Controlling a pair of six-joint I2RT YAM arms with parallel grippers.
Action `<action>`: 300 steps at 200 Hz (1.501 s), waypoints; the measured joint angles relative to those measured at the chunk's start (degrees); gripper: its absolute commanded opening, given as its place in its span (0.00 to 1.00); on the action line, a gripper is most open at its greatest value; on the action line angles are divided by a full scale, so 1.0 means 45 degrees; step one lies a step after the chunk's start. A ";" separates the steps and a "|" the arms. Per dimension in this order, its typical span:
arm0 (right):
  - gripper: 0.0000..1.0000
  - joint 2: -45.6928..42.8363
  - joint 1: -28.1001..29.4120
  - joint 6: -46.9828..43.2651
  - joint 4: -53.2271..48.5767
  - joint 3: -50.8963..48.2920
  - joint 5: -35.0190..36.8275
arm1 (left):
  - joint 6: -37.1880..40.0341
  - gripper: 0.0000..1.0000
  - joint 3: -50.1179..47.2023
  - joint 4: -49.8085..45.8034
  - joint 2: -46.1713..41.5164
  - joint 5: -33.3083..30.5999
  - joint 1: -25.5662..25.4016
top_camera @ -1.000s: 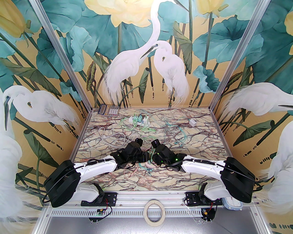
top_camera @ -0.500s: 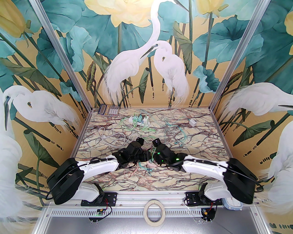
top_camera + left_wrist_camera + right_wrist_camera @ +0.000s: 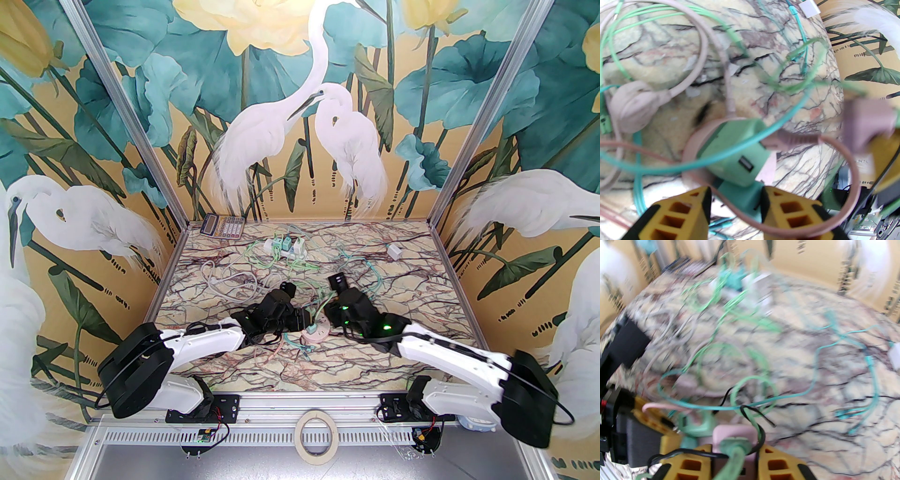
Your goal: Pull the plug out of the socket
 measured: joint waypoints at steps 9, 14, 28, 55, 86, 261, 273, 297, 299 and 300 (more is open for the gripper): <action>0.19 -0.0471 -0.0413 0.0005 -0.0112 0.0000 0.0102 | 0.0029 0.42 0.0049 -0.0301 -0.0126 -0.0083 -0.0010; 0.19 -0.0724 -0.0690 0.0005 -0.0189 0.0000 0.0141 | 0.0063 0.42 0.0063 -0.0437 -0.0180 -0.0117 -0.0010; 0.19 -0.1311 -0.1525 0.0010 -0.0423 0.0000 0.0267 | 0.0151 0.43 0.0097 -0.0816 -0.0335 -0.0170 -0.0010; 0.18 -0.1807 -0.3220 0.0107 -0.0860 0.0000 0.0398 | 0.0253 0.51 0.0141 -0.1447 -0.0588 -0.0272 -0.0010; 0.19 -0.1715 -0.5168 0.0335 -0.1316 -0.0049 0.0437 | 0.0301 0.60 0.0141 -0.2448 -0.1379 -0.0345 -0.0010; 0.41 0.4002 -1.0074 0.1166 -0.0559 0.0913 -0.1797 | 0.0670 0.73 0.0214 -0.4002 -0.5158 -0.0850 -0.0010; 0.51 0.4002 -1.0069 0.1258 -0.0597 0.0913 -0.1846 | 0.0670 0.73 0.0175 -0.4002 -0.5158 -0.0860 -0.0010; 0.55 0.3988 -1.0083 0.1389 -0.0651 0.0908 -0.2021 | 0.0670 0.73 0.0058 -0.4002 -0.5139 -0.0899 -0.0010; 0.55 0.3983 -1.0083 0.1389 -0.0651 0.0908 -0.2050 | 0.0670 0.73 0.0049 -0.3997 -0.5134 -0.0899 -0.0010; 0.55 0.3978 -1.0083 0.1394 -0.0651 0.0908 -0.2050 | 0.0670 0.73 0.0049 -0.3997 -0.5129 -0.0899 -0.0010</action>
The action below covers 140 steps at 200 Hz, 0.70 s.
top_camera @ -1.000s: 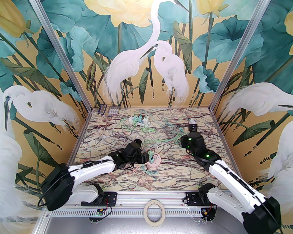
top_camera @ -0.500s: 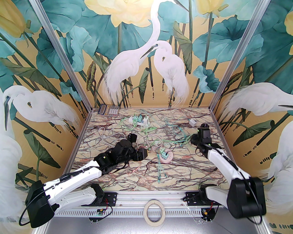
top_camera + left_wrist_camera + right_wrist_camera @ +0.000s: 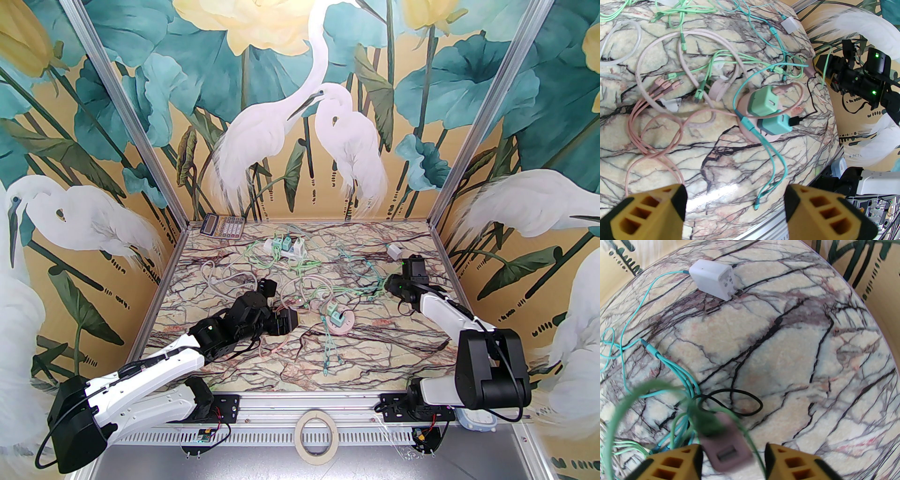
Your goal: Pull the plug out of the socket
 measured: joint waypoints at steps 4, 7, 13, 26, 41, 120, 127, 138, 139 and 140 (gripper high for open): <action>0.55 -0.0015 0.0000 0.0005 0.0000 -0.0015 -0.0053 | -0.0005 0.73 -0.0010 0.0000 0.0000 0.0000 0.0000; 0.55 -0.0034 0.0000 0.0015 0.0000 -0.0029 -0.0102 | 0.0000 0.74 -0.0015 -0.0005 0.0015 0.0000 0.0000; 0.55 -0.0092 0.0000 0.0044 -0.0019 -0.0068 -0.0155 | -0.0005 0.73 -0.0024 0.0000 0.0019 0.0000 0.0000; 0.56 -0.0291 0.0000 0.0087 -0.0102 -0.0155 -0.0277 | -0.0005 0.73 -0.0029 0.0000 0.0024 0.0000 0.0000; 0.59 -0.0651 0.0000 0.0180 -0.0355 -0.0248 -0.0427 | -0.0005 0.73 -0.0029 0.0000 0.0024 0.0000 0.0000; 0.72 -0.6067 0.1336 0.0709 -0.2244 -0.0763 -0.0423 | -0.0049 0.76 -0.0034 0.0185 0.0452 -0.0044 0.0000; 0.73 -0.6358 0.1671 0.0699 -0.2312 -0.0763 -0.0350 | -0.0049 0.77 -0.0034 0.0214 0.0525 -0.0044 0.0000; 0.70 -0.6679 0.2205 0.0607 -0.2351 -0.0763 -0.0296 | -0.0053 0.77 -0.0034 0.0287 0.0627 -0.0049 0.0000; 0.70 -0.6703 0.2273 0.0568 -0.2351 -0.0763 -0.0316 | -0.0049 0.77 -0.0034 0.0291 0.0646 -0.0049 0.0000; 0.69 -0.6717 0.2307 0.0559 -0.2351 -0.0763 -0.0316 | -0.0049 0.77 -0.0034 0.0291 0.0656 -0.0049 0.0000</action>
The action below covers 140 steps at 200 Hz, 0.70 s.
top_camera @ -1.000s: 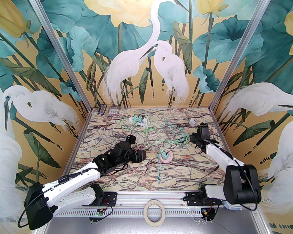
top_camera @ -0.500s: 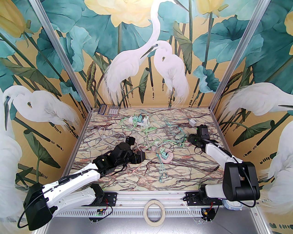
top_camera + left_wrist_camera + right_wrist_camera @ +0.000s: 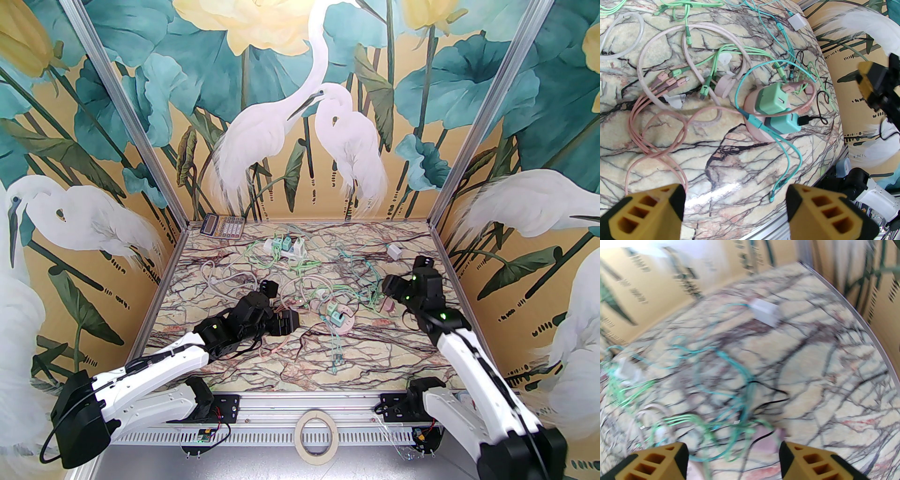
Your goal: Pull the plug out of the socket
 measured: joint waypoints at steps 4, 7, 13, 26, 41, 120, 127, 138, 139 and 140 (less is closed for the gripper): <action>0.68 -0.0053 0.0180 -0.0044 0.0010 0.0000 -0.0053 | -0.0005 0.77 0.0000 0.0024 0.0029 0.0000 0.0000; 0.67 -0.0058 0.0306 -0.0102 0.0015 0.0000 -0.0107 | -0.0005 0.77 0.0000 0.0053 0.0058 0.0000 0.0000; 0.66 -0.0058 0.0520 -0.0204 0.0034 0.0000 -0.0189 | -0.0005 0.77 0.0000 0.0092 0.0112 0.0000 0.0000; 0.62 0.0053 0.1025 -0.0374 0.0044 0.0000 -0.0491 | -0.0015 0.78 0.0000 0.0165 0.0219 0.0000 0.0000; 0.57 0.0233 0.1841 -0.0559 0.0112 -0.0010 -0.0607 | -0.0087 0.79 0.0000 0.0287 0.0379 0.0000 0.0000; 0.45 0.0393 0.6154 -0.0850 0.0529 -0.1258 0.0121 | -0.0267 0.71 0.0199 0.1205 0.2773 0.0117 -0.0034; 0.43 0.0423 0.6154 -0.0831 0.0573 -0.1341 0.0199 | -0.0364 0.69 0.0296 0.1307 0.3036 0.0151 -0.0097; 0.39 0.0423 0.6164 -0.0763 0.0617 -0.1477 0.0248 | -0.0461 0.65 0.0491 0.1447 0.3424 0.0165 -0.0272; 0.39 0.0423 0.6164 -0.0767 0.0617 -0.1486 0.0238 | -0.0486 0.65 0.0505 0.1462 0.3453 0.0165 -0.0287; 0.38 0.0423 0.6164 -0.0763 0.0627 -0.1496 0.0243 | -0.0515 0.64 0.0520 0.1481 0.3483 0.0165 -0.0301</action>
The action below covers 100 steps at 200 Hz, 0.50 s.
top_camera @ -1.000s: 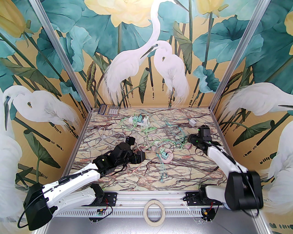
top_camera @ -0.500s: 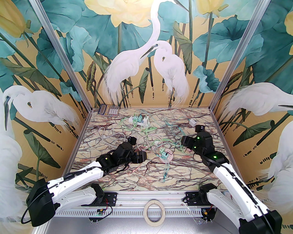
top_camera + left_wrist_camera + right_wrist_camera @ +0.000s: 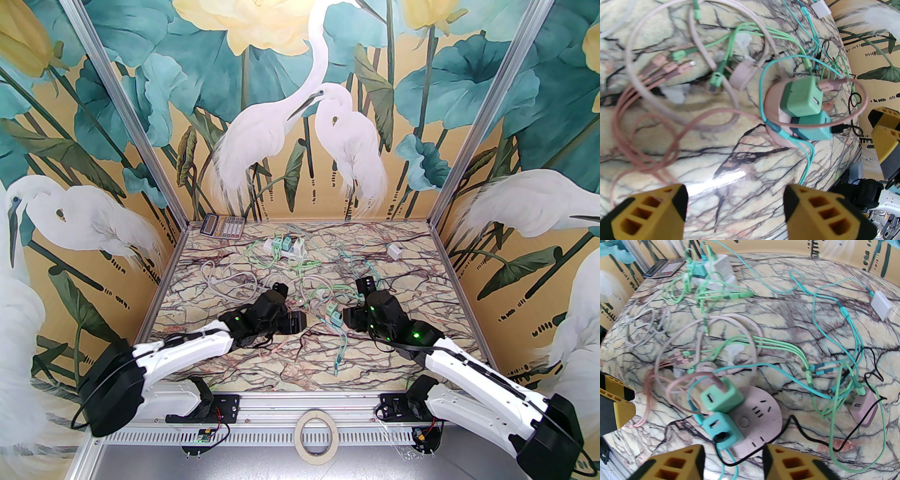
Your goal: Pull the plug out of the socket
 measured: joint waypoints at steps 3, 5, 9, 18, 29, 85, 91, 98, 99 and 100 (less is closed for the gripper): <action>0.36 -0.0005 0.0000 0.0053 0.0029 -0.0039 0.0000 | 0.0000 0.63 0.0058 0.0019 0.0087 0.0000 -0.0063; 0.35 -0.0005 0.0000 0.0063 0.0063 -0.0068 0.0000 | -0.0019 0.62 0.0107 0.0044 0.0151 0.0000 -0.0107; 0.34 -0.0005 0.0000 0.0087 0.0097 -0.0121 0.0000 | -0.0102 0.61 0.0204 0.0107 0.0287 0.0000 -0.0204; 0.30 -0.0029 0.0000 0.0262 0.0257 -0.0321 0.0000 | -0.0170 0.57 0.0432 0.0204 0.0539 0.0000 -0.0403; 0.26 -0.0073 0.0000 0.0403 0.0403 -0.0617 0.0005 | -0.0321 0.54 0.0777 0.0384 0.0908 -0.0005 -0.0709; 0.27 -0.0466 0.0019 0.1020 0.0398 -0.1613 0.0777 | -0.0933 0.45 0.2841 0.0811 0.3079 -0.0398 -0.2244; 0.27 -0.0699 0.0024 0.1088 0.0345 -0.1637 0.1005 | -0.1054 0.45 0.3113 0.0753 0.3327 -0.0568 -0.2419; 0.28 -0.1054 0.0024 0.1190 0.0335 -0.1671 0.1292 | -0.1180 0.45 0.3410 0.0680 0.3580 -0.0748 -0.2599; 0.28 -0.1093 0.0024 0.1205 0.0335 -0.1676 0.1326 | -0.1205 0.45 0.3473 0.0651 0.3628 -0.0787 -0.2633; 0.29 -0.1185 0.0024 0.1239 0.0321 -0.1676 0.1394 | -0.1219 0.45 0.3507 0.0641 0.3657 -0.0806 -0.2652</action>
